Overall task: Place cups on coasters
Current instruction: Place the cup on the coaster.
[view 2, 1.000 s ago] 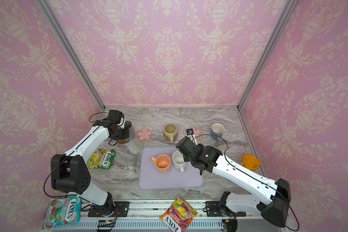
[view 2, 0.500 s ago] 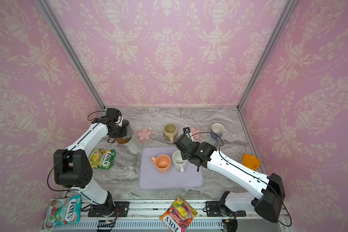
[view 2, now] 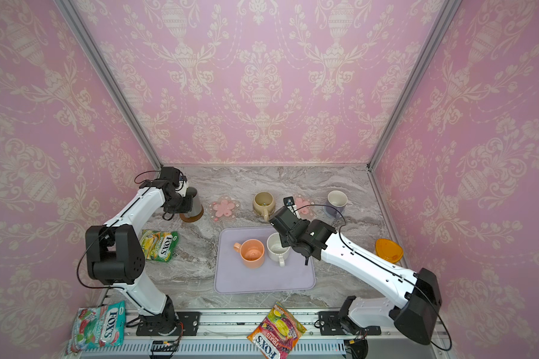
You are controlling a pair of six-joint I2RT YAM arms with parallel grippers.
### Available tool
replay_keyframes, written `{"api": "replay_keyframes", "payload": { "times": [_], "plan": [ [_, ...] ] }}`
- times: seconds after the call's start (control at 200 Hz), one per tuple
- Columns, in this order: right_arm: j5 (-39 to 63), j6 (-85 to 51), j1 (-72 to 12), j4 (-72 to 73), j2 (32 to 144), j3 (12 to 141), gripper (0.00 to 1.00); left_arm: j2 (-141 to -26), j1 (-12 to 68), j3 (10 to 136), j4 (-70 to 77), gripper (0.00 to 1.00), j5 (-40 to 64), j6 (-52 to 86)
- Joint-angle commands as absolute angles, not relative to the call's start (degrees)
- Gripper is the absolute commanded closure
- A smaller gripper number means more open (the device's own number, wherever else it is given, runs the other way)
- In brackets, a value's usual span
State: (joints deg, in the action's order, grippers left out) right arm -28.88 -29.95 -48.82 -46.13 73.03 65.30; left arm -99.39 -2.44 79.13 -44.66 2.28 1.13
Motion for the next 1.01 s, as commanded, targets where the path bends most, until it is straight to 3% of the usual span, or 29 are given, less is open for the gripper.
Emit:
{"api": "replay_keyframes", "payload": {
  "times": [0.0,1.001],
  "plan": [
    [-28.8,-30.0,-48.4,-45.8,73.5,66.7,0.46,-99.3,-3.6,81.7,-42.7,1.00,2.5,-1.8],
    [-27.2,-30.3,-48.3,-44.0,74.9,66.4,0.46,-99.5,-5.8,75.7,-37.4,1.00,6.4,2.1]
  ]
}}
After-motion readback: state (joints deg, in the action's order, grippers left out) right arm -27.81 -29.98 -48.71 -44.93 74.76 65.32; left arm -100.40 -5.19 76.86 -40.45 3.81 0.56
